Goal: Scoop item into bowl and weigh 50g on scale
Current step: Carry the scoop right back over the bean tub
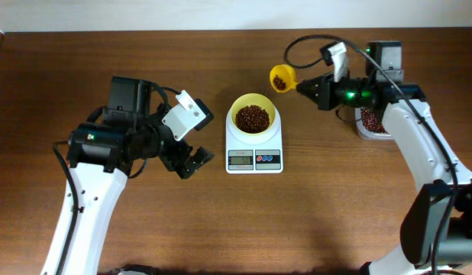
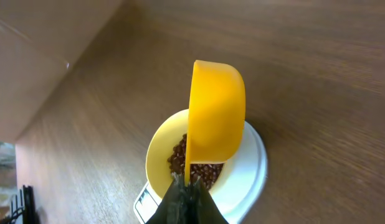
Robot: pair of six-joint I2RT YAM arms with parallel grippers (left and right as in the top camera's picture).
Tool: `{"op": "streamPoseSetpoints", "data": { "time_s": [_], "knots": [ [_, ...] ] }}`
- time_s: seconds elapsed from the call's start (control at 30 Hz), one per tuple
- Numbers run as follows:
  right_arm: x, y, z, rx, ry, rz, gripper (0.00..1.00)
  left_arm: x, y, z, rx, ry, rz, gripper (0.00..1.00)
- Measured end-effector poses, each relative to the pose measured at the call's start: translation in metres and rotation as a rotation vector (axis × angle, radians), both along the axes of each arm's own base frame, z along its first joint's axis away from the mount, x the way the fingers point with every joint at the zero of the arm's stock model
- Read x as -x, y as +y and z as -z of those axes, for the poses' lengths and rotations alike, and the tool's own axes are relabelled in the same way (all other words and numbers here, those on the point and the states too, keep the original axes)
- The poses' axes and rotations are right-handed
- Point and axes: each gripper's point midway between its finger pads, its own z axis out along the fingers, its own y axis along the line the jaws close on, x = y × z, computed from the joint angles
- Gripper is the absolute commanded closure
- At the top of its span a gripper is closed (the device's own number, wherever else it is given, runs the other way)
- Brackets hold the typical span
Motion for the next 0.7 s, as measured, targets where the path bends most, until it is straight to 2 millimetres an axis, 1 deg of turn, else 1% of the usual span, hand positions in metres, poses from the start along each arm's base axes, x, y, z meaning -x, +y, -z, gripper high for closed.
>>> {"op": "streamPoseSetpoints", "data": {
  "time_s": [0.13,0.17,0.3,0.5,0.57,0.63,0.7],
  "knots": [
    [-0.006,-0.025,-0.002,-0.017,0.007,0.050,0.96,0.000,0.000,0.000,0.000,0.000,0.000,0.01],
    [-0.007,-0.036,-0.001,-0.019,0.014,0.074,0.96,0.000,0.000,0.000,0.000,0.000,0.000,0.01],
    [-0.007,-0.055,0.002,-0.023,0.041,0.115,0.96,0.000,0.000,0.000,0.000,0.000,0.000,0.01],
    [0.001,-0.140,0.013,-0.051,0.154,0.315,0.96,0.000,0.000,0.000,0.000,0.000,0.000,0.01],
    [0.009,-0.167,0.019,-0.051,0.205,0.388,0.96,0.000,0.000,0.000,0.000,0.000,0.000,0.01],
    [0.015,-0.186,0.025,-0.043,0.245,0.445,0.96,0.000,0.000,0.000,0.000,0.000,0.000,0.01],
    [0.024,-0.201,0.031,-0.032,0.283,0.484,0.96,0.000,0.000,0.000,0.000,0.000,0.000,0.01]
  ]
}}
